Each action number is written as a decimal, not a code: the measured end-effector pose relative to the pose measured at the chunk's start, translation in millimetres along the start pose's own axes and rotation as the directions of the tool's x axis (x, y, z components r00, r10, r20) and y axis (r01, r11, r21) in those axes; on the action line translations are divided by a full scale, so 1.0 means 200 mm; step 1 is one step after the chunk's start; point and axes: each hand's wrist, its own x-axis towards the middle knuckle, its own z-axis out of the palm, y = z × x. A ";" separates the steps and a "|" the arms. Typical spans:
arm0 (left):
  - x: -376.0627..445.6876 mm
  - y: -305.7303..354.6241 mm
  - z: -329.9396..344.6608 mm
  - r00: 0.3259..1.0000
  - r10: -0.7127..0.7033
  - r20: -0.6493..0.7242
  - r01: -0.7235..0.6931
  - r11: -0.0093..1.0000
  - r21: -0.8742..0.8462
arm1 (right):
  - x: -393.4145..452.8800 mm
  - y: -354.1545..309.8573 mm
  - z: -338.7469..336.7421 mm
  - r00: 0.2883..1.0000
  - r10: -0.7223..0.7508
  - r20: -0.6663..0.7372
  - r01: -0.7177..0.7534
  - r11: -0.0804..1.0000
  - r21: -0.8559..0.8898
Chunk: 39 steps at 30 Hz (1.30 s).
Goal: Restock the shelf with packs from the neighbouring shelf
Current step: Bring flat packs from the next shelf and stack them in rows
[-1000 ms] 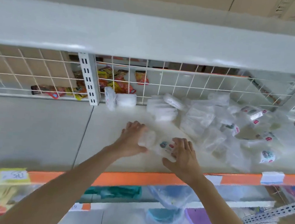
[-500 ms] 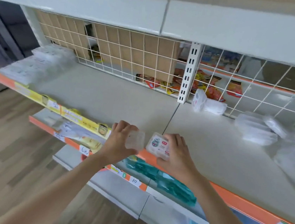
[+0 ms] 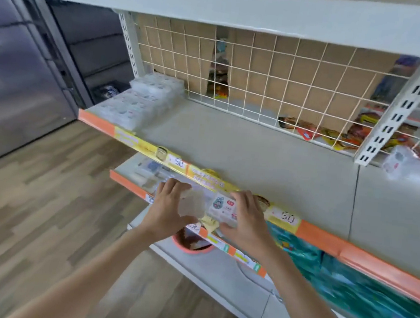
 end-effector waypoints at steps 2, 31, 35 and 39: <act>0.00 -0.10 -0.06 1.000 -0.016 0.003 0.015 1.000 0.006 | 0.05 -0.09 0.08 1.000 0.013 0.014 -0.013 1.000 0.003; 1.11 -0.78 -0.20 0.979 0.082 0.188 -0.066 0.994 -0.088 | 1.15 -0.03 0.55 0.951 0.288 -0.114 -0.302 0.945 -0.129; 1.28 -0.78 -0.16 0.947 0.156 0.281 -0.128 0.985 -0.115 | 1.18 0.02 0.53 0.885 0.384 -0.263 -0.438 0.878 -0.191; 1.39 -0.83 -0.13 0.932 0.199 0.304 -0.151 0.973 -0.173 | 1.23 0.02 0.53 0.819 0.517 -0.248 -0.565 0.803 -0.191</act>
